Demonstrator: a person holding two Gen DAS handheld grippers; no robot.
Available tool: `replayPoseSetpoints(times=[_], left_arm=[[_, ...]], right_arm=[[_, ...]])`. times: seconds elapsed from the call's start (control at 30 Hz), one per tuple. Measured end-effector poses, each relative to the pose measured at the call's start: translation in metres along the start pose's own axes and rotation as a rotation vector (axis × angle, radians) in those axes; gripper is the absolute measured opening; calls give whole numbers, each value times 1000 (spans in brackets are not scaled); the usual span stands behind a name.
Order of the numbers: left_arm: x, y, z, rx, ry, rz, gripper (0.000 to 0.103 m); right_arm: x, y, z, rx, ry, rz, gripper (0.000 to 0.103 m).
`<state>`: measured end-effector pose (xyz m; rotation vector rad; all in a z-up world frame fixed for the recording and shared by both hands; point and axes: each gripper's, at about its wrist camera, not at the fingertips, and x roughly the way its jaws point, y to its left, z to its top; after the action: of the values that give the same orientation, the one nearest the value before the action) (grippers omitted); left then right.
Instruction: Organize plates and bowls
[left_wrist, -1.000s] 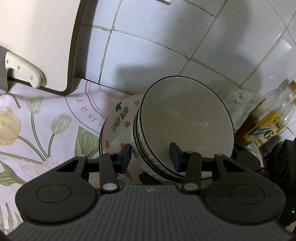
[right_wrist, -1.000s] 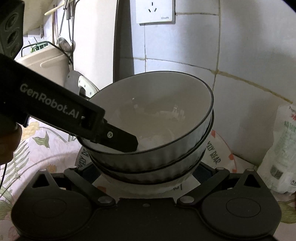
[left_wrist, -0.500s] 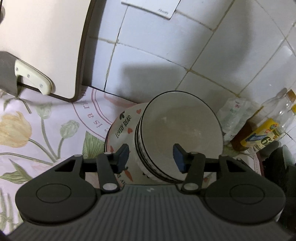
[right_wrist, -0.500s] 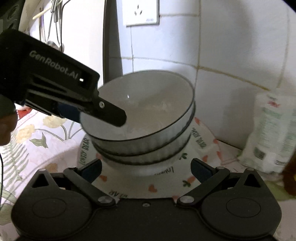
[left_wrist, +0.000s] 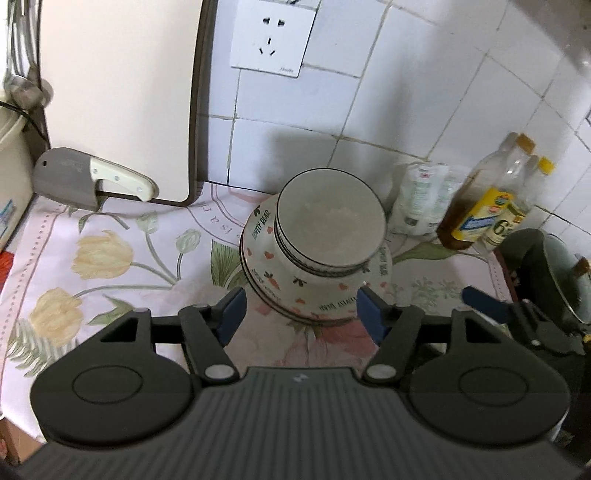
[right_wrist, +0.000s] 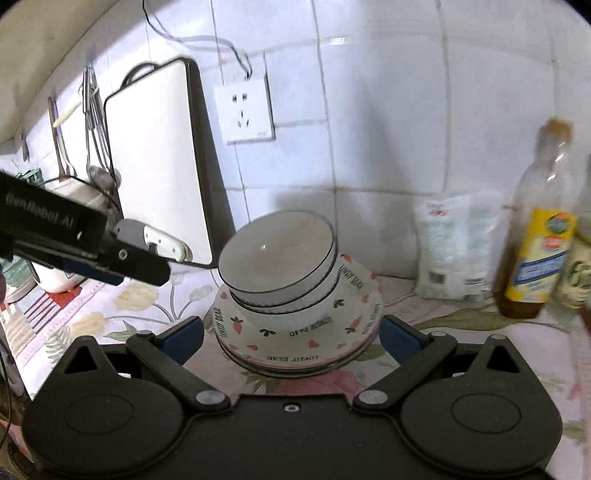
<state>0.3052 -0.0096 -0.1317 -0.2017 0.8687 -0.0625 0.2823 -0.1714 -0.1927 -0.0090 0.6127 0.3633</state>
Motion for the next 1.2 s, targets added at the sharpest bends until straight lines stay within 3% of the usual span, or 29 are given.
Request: replayPoseSetpoints(times=[0.5, 0.73, 1.2], left_arm=[[-97, -30, -25, 123, 7, 9, 67], [-131, -35, -41, 155, -8, 4, 67], [-175, -33, -64, 182, -2, 41, 68]], right_arm=[[-118, 14, 18, 60, -1, -157, 102], [-153, 20, 25, 117, 30, -272, 102], [-205, 47, 19, 103, 83, -351, 103]])
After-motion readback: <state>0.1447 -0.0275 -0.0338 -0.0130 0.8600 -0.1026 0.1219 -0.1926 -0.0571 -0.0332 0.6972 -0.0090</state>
